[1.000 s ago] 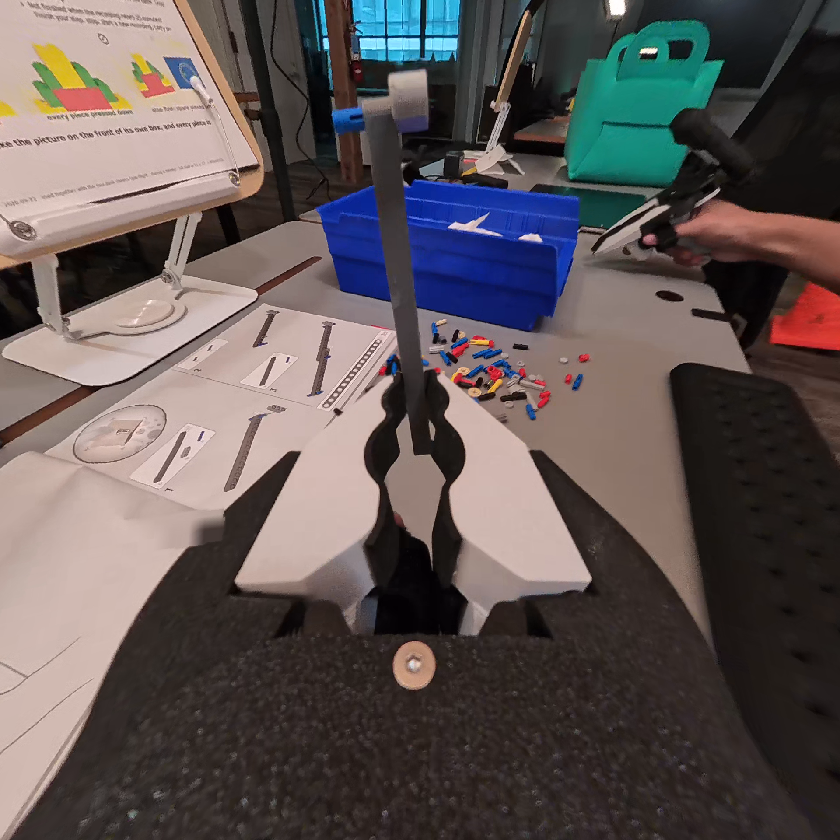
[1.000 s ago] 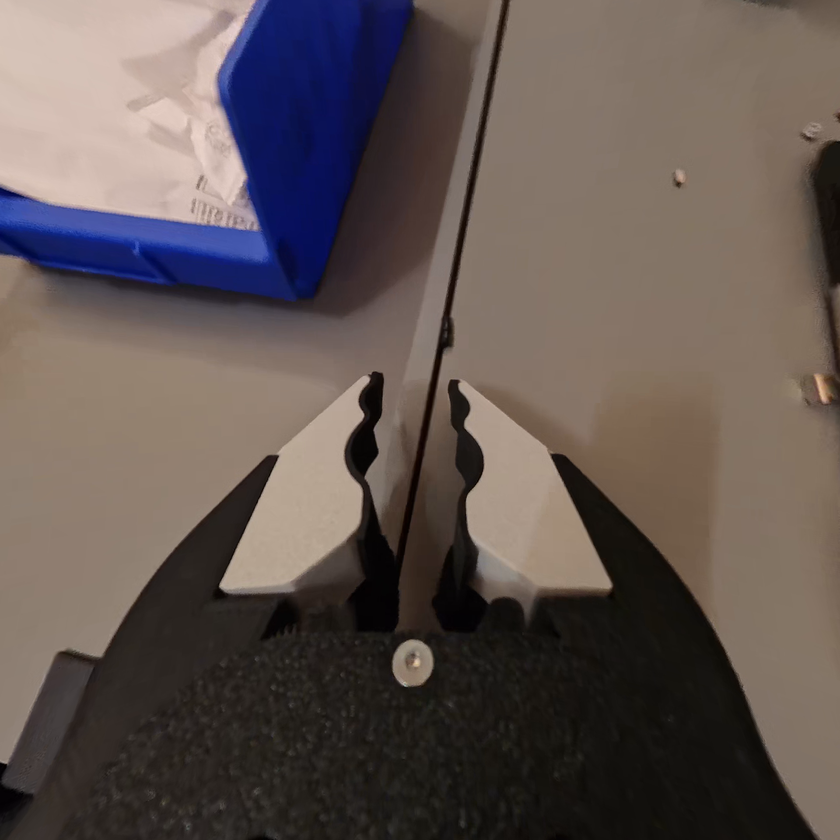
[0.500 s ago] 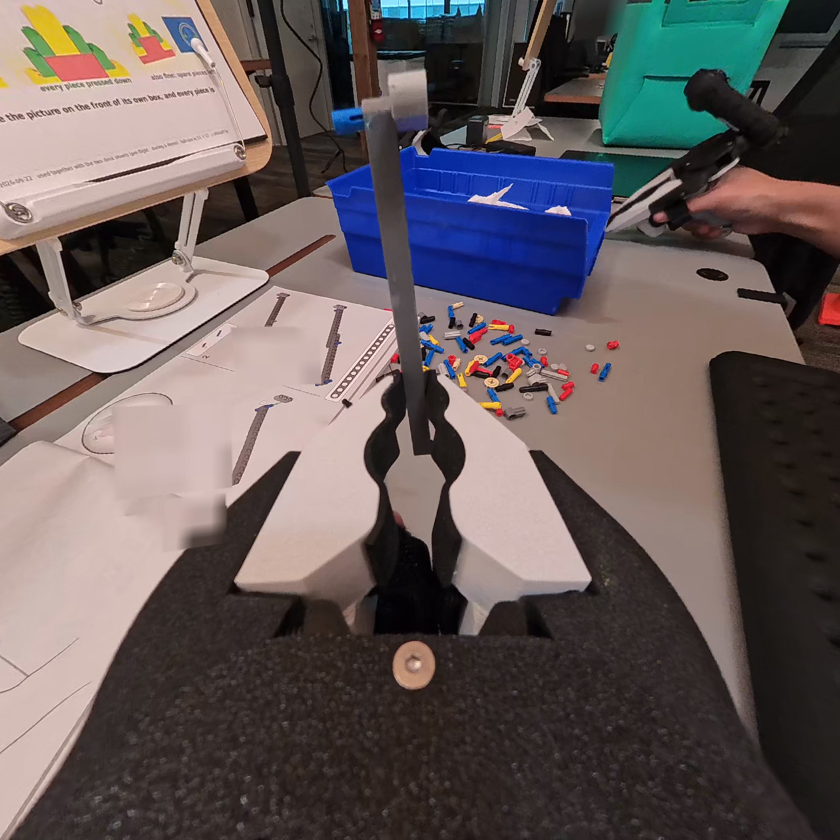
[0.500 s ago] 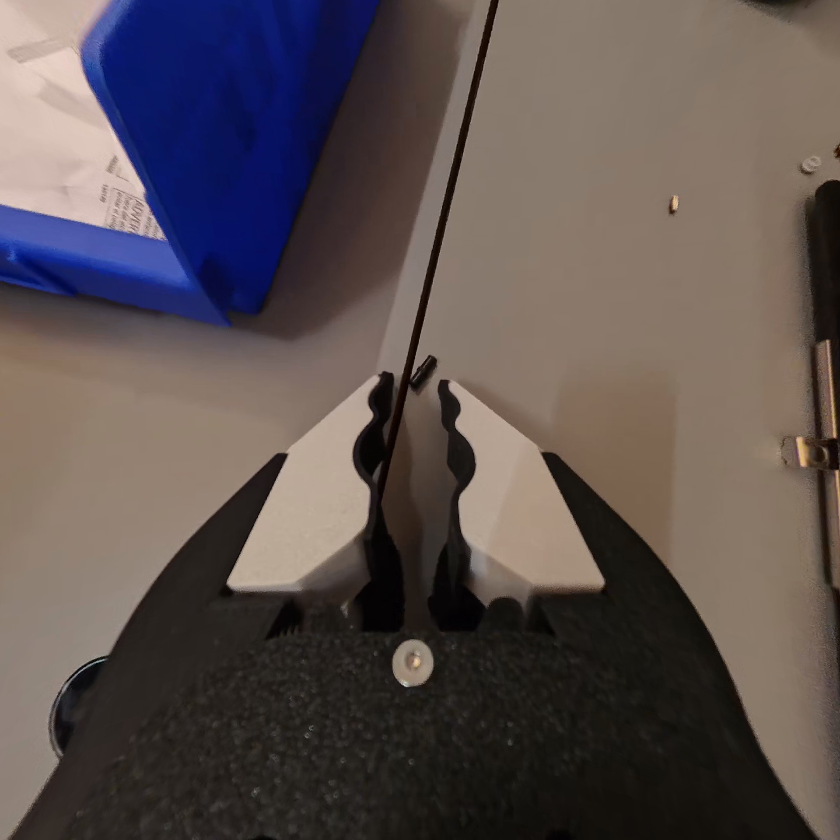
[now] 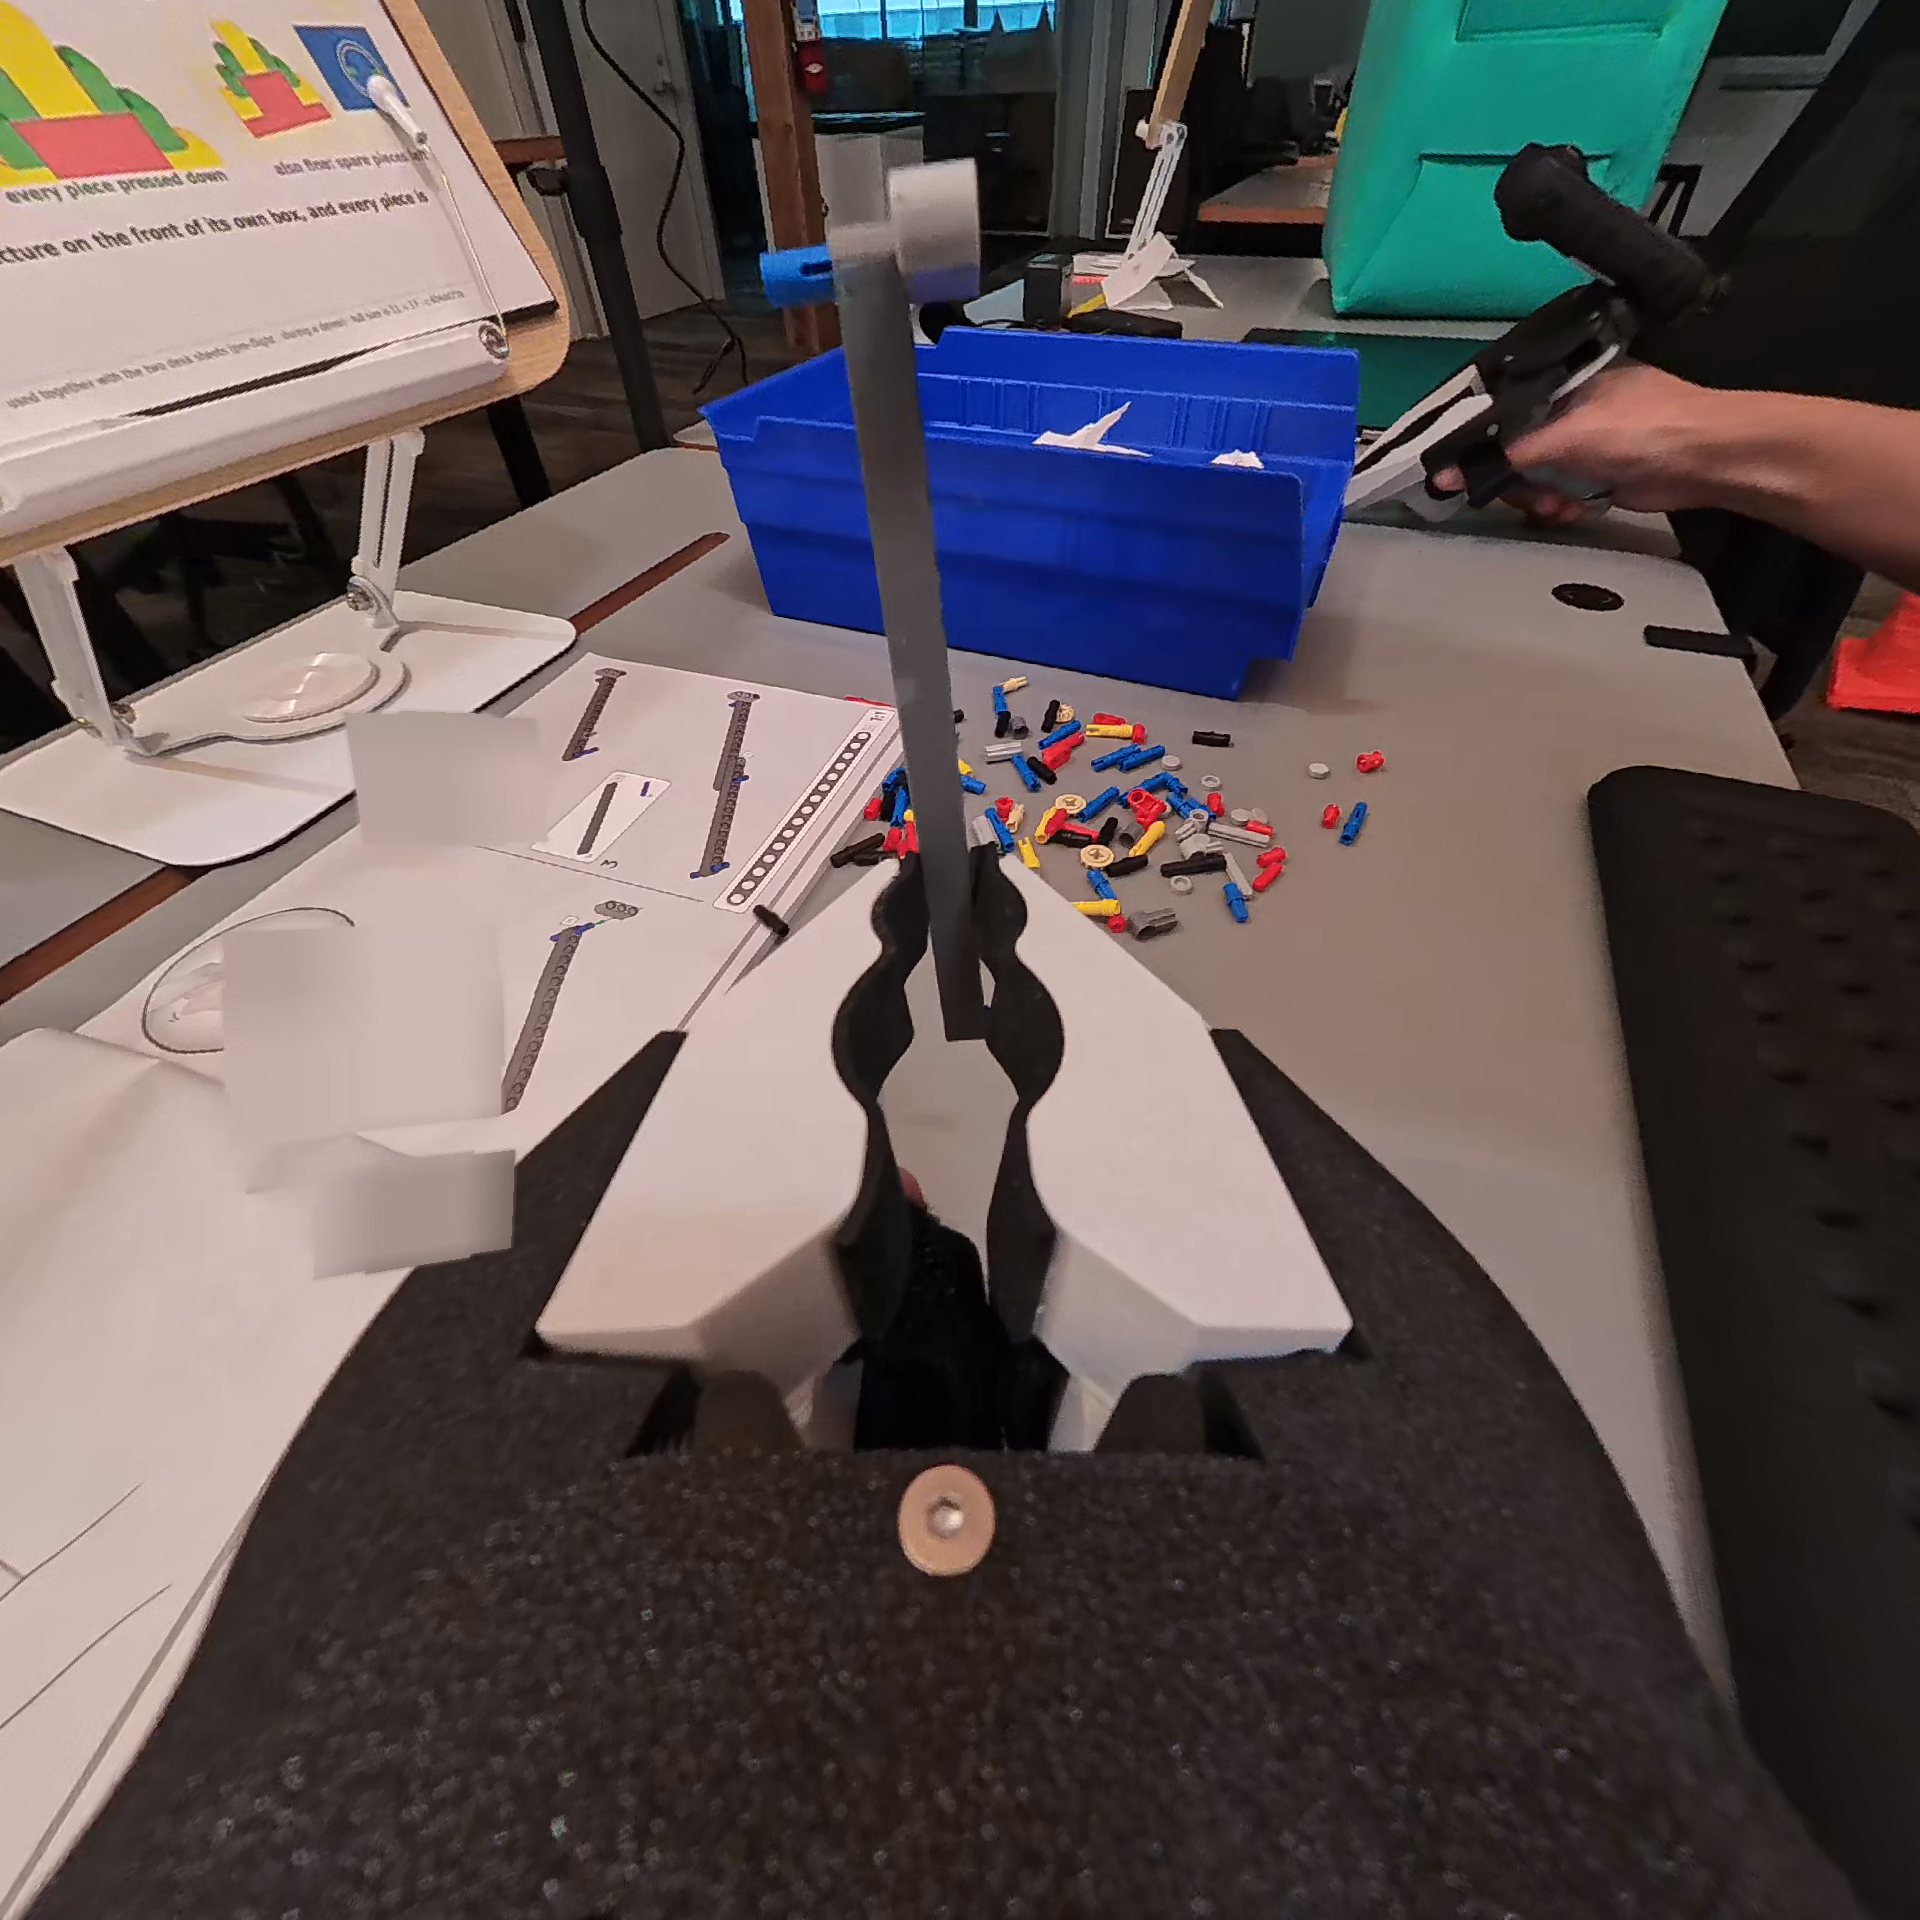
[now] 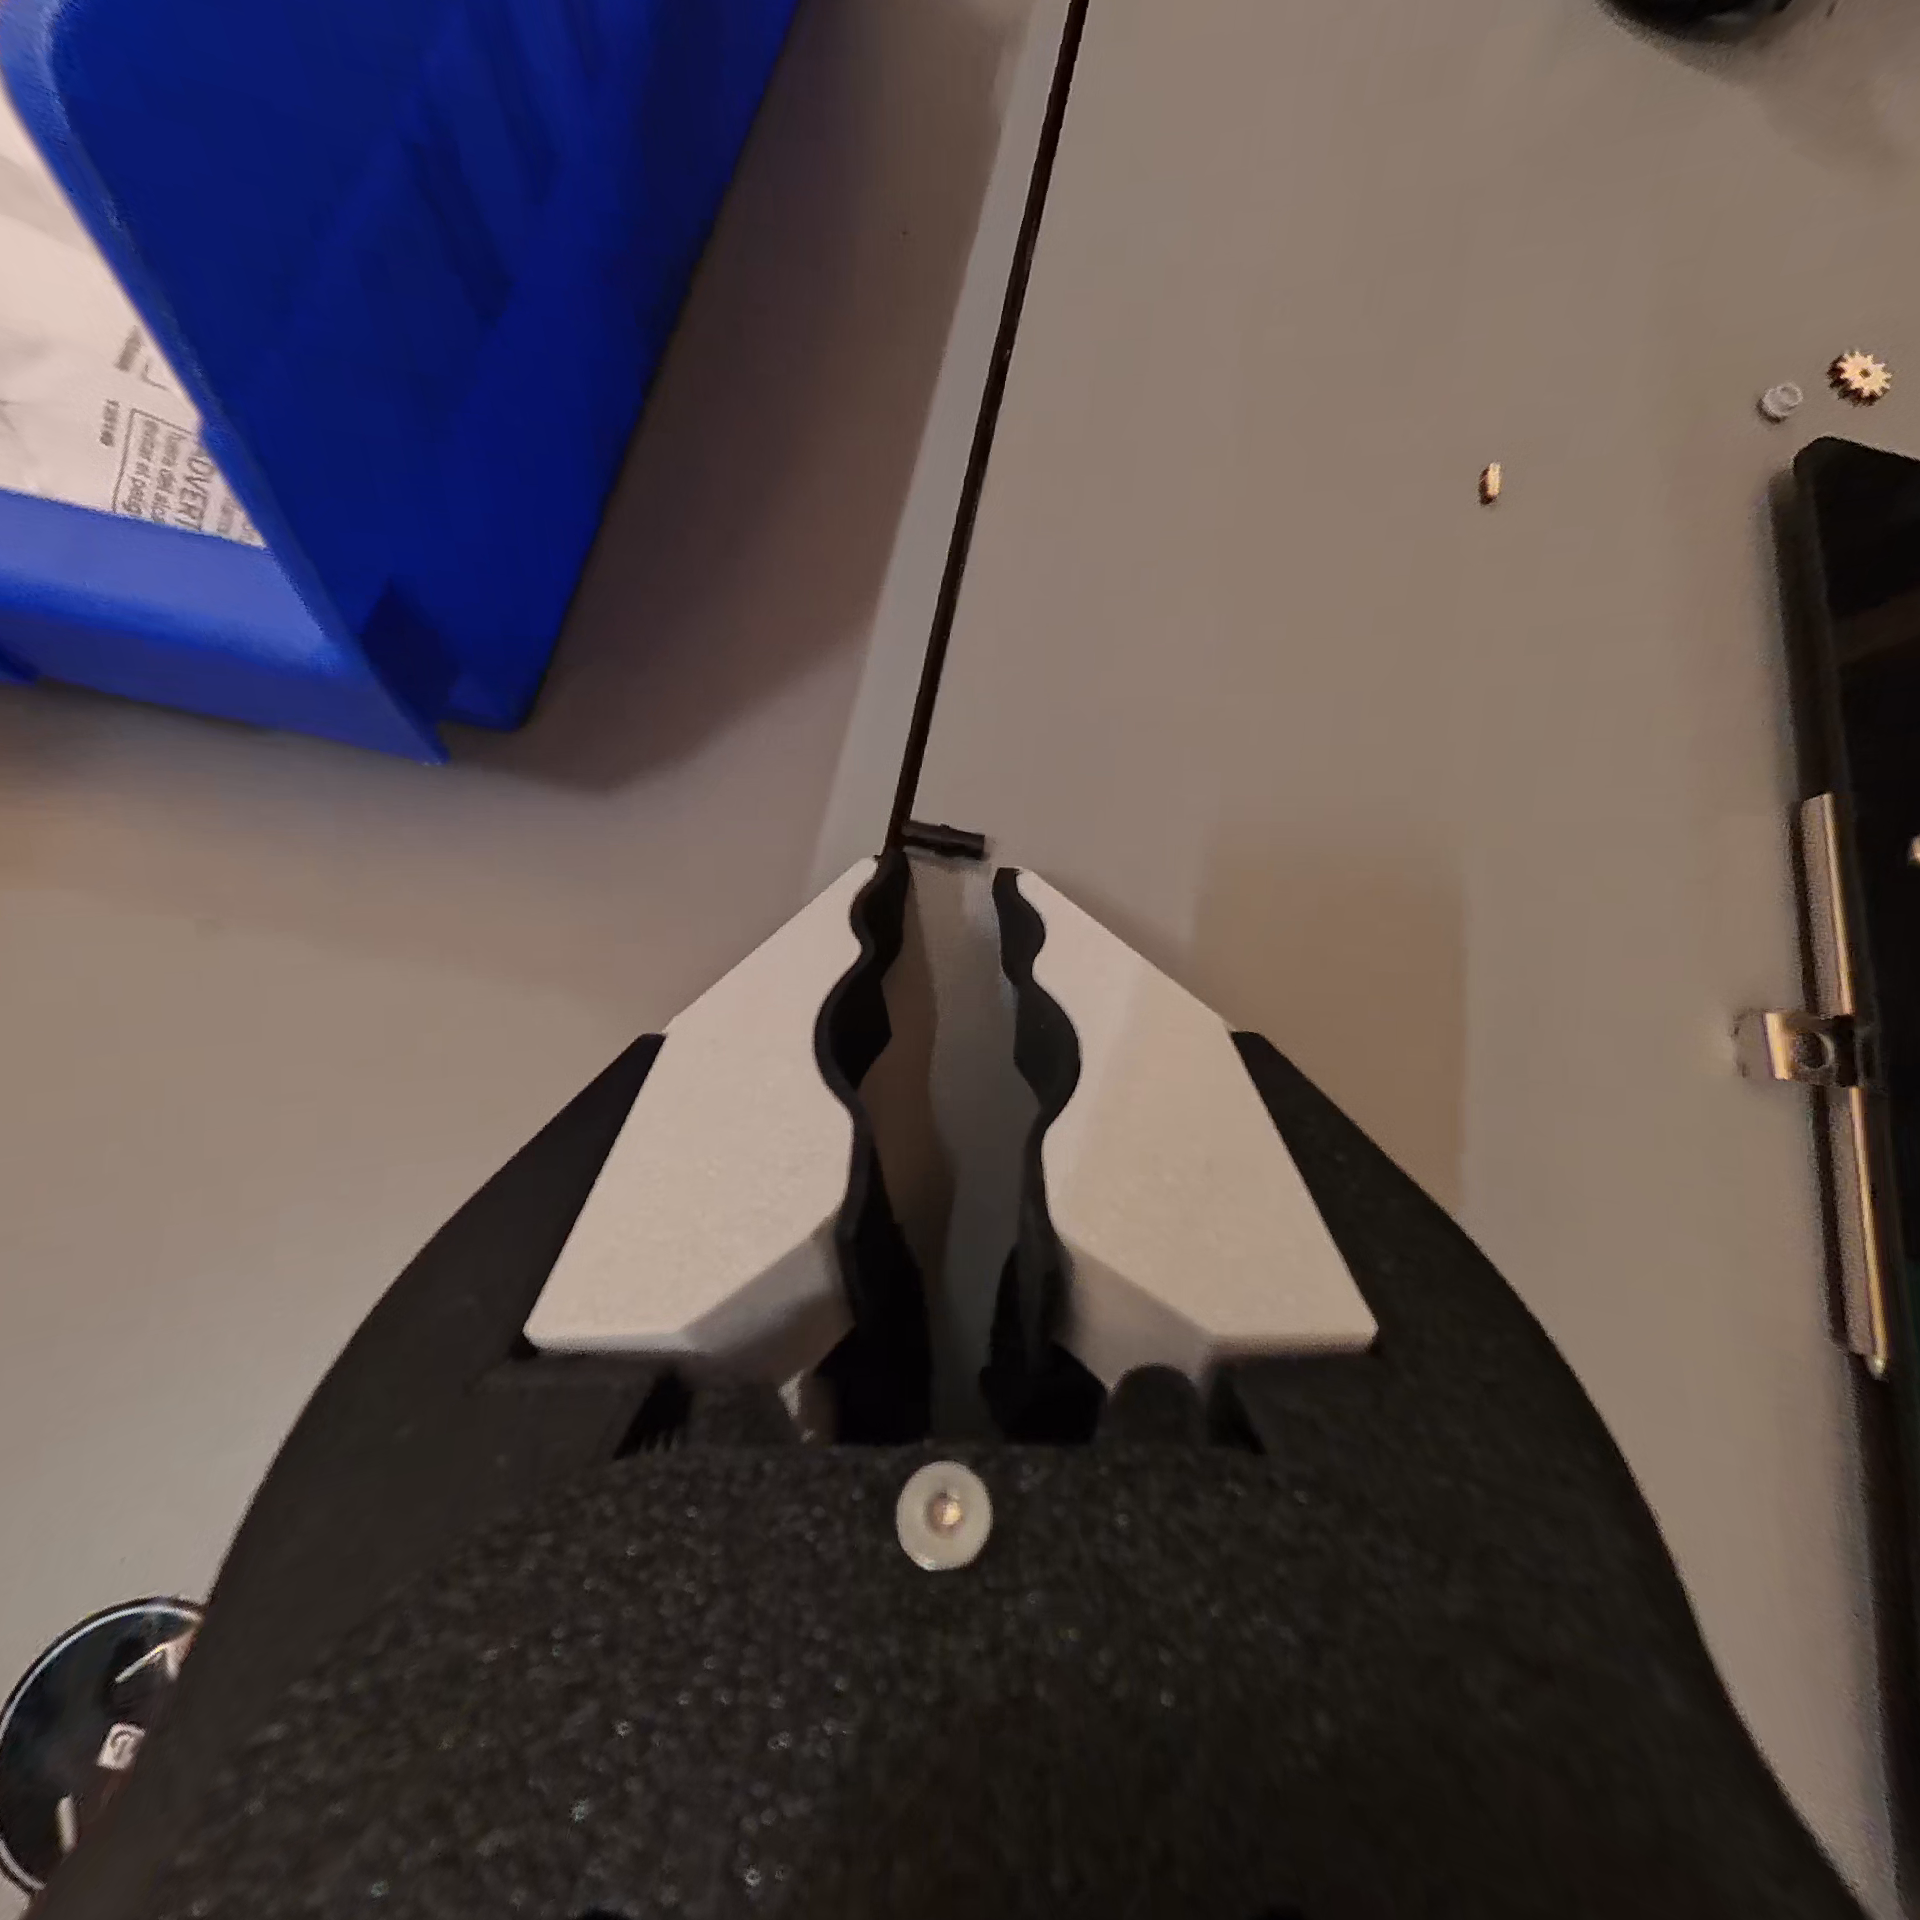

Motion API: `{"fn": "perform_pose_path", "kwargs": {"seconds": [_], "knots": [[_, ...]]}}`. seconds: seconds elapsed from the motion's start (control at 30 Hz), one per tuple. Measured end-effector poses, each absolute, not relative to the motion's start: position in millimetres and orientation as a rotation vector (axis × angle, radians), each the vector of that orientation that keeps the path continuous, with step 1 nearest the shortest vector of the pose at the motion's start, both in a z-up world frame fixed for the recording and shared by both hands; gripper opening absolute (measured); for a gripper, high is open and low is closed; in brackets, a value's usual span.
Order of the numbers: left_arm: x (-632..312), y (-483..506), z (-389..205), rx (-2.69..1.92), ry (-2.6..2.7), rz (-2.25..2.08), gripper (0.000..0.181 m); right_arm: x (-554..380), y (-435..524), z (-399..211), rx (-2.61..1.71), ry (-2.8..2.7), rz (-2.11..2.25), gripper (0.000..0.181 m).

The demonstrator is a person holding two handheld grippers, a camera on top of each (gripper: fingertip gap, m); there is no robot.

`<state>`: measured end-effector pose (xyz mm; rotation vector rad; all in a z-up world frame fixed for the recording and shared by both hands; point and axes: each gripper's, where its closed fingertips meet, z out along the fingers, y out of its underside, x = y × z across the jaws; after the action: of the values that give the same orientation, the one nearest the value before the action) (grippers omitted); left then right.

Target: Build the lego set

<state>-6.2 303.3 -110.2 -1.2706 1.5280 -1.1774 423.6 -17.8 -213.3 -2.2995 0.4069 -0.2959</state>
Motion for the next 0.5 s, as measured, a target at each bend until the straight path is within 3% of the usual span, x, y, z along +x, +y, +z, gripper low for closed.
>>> {"fn": "perform_pose_path", "kwargs": {"seconds": [0.5], "knots": [[-8.7, 307.3, -111.5, -1.291, 1.519, -1.212, 0.007, 423.2, -9.8, -214.4, -2.313, 0.229, -0.258, 0.013]]}}
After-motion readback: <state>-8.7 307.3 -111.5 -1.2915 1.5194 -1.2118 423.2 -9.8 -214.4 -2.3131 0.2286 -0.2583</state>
